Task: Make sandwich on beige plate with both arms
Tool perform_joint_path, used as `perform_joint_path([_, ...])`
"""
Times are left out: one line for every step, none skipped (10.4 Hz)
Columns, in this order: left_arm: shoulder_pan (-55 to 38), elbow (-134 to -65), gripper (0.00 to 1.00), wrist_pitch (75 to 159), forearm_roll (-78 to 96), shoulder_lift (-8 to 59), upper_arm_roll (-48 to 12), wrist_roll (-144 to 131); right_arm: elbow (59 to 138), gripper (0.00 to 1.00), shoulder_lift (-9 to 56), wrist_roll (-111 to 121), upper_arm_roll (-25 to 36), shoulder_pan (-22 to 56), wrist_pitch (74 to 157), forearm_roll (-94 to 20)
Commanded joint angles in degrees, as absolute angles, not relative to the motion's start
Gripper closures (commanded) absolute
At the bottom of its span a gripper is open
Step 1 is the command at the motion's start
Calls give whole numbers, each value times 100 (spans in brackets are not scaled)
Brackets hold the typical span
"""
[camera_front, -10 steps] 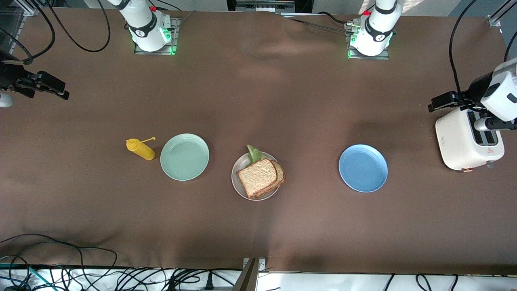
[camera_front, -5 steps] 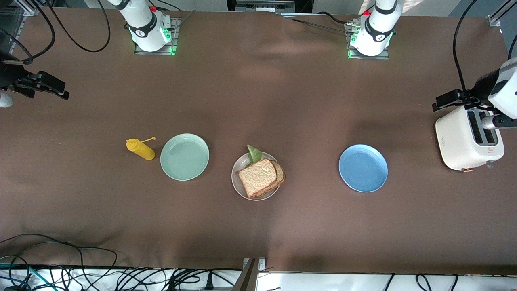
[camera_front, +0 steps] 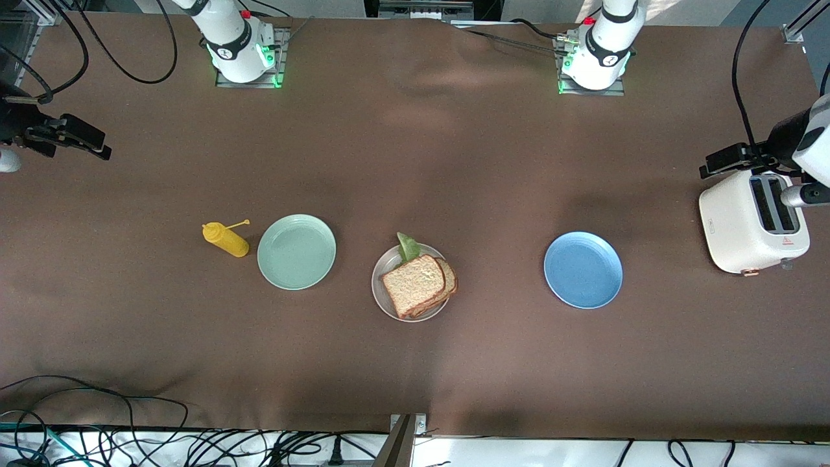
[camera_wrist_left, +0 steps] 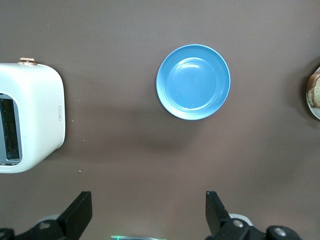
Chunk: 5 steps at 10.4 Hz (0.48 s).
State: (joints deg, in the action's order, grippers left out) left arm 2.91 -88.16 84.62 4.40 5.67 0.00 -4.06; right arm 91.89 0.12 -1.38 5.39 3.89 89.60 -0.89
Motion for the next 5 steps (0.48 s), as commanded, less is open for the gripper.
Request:
perform_joint_path([273, -8745, 0, 8376, 255, 519, -88, -369, 9114, 0, -18, -79, 553, 378, 8851, -149])
perform_joint_path([246, -8745, 0, 8411, 107, 510, -131, -369, 9114, 0, -18, -70, 580, 378, 8851, -158])
perform_joint_path([246, -8736, 0, 8446, -86, 510, -384, -369, 9114, 0, -18, -53, 580, 378, 8851, -158])
perform_joint_path([255, -8728, 0, 8507, -271, 510, -622, -387, 9114, 0, -18, -61, 571, 378, 8851, -158])
perform_joint_path([255, -8728, 0, 8508, -281, 510, -711, -395, 9114, 0, -18, -62, 563, 378, 8851, -158])
